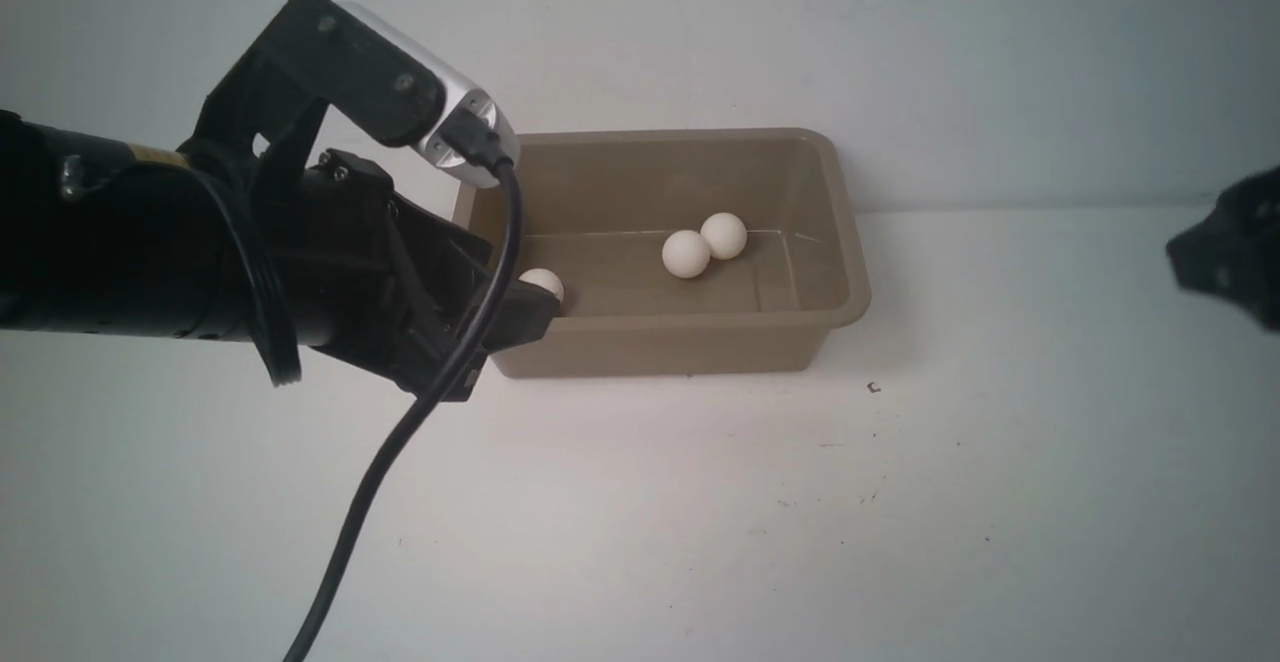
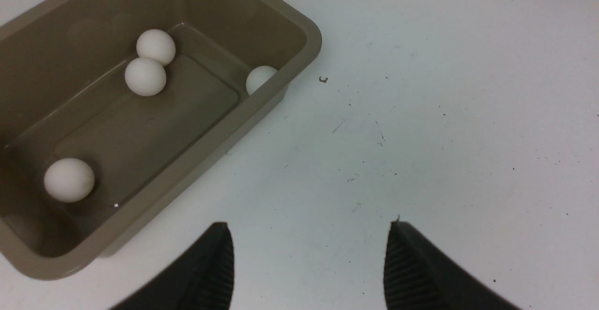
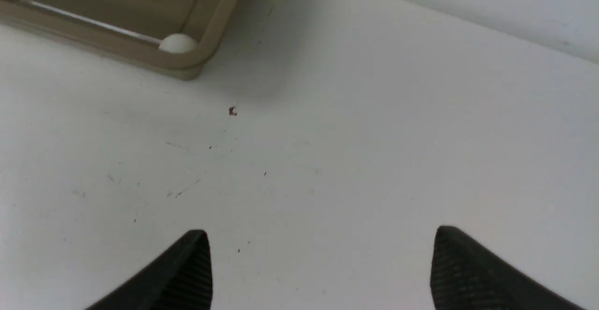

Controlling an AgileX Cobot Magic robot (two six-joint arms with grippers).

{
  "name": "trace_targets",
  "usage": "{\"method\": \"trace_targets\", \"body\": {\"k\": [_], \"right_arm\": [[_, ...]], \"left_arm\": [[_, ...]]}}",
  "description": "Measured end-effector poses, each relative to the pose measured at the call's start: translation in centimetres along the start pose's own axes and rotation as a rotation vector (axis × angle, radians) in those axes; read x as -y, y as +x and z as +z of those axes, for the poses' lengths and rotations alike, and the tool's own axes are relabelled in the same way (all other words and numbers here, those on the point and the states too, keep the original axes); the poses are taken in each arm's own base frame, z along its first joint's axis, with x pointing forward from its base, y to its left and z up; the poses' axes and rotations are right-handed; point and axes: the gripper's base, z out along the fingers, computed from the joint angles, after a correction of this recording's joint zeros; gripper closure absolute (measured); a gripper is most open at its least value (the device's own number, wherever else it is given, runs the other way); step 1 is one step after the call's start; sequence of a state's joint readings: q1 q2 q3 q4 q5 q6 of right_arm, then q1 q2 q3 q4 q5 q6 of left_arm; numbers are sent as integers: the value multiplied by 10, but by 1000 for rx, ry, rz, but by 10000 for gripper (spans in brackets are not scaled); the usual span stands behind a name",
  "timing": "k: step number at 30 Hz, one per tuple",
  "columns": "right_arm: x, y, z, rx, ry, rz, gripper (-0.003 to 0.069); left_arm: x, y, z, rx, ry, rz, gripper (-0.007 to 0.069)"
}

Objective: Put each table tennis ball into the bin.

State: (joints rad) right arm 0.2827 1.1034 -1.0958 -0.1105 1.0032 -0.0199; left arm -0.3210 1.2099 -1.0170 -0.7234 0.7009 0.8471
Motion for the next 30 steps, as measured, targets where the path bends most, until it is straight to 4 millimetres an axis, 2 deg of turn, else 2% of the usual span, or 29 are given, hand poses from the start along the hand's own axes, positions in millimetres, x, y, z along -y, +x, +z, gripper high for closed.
{"method": "trace_targets", "body": {"k": [7, 11, 14, 17, 20, 24, 25, 26, 30], "right_arm": [[-14, 38, 46, 6, -53, 16, 108], [-18, 50, 61, 69, -63, 1, 160], [-19, 48, 61, 121, -70, -2, 205], [-19, 45, 50, 180, -78, -13, 246], [-18, 45, 22, 288, -89, -43, 291], [-16, 53, -28, 458, -83, -75, 331], [-16, 53, -30, 465, -83, -77, 333], [-15, 60, -49, 523, -75, -82, 340], [-14, 72, -77, 612, -60, -87, 343]], "left_arm": [[0, 0, 0, 1, 1, -2, 230], [0, 0, 0, 2, 1, -2, 230], [0, 0, 0, 2, 1, -2, 230], [0, 0, 0, 1, 1, -1, 230], [0, 0, 0, 1, 1, -1, 230], [0, 0, 0, 1, 1, -1, 230], [0, 0, 0, 1, 1, -1, 230], [0, 0, 0, 1, 1, -1, 230], [0, 0, 0, 1, 1, -1, 230]]}}
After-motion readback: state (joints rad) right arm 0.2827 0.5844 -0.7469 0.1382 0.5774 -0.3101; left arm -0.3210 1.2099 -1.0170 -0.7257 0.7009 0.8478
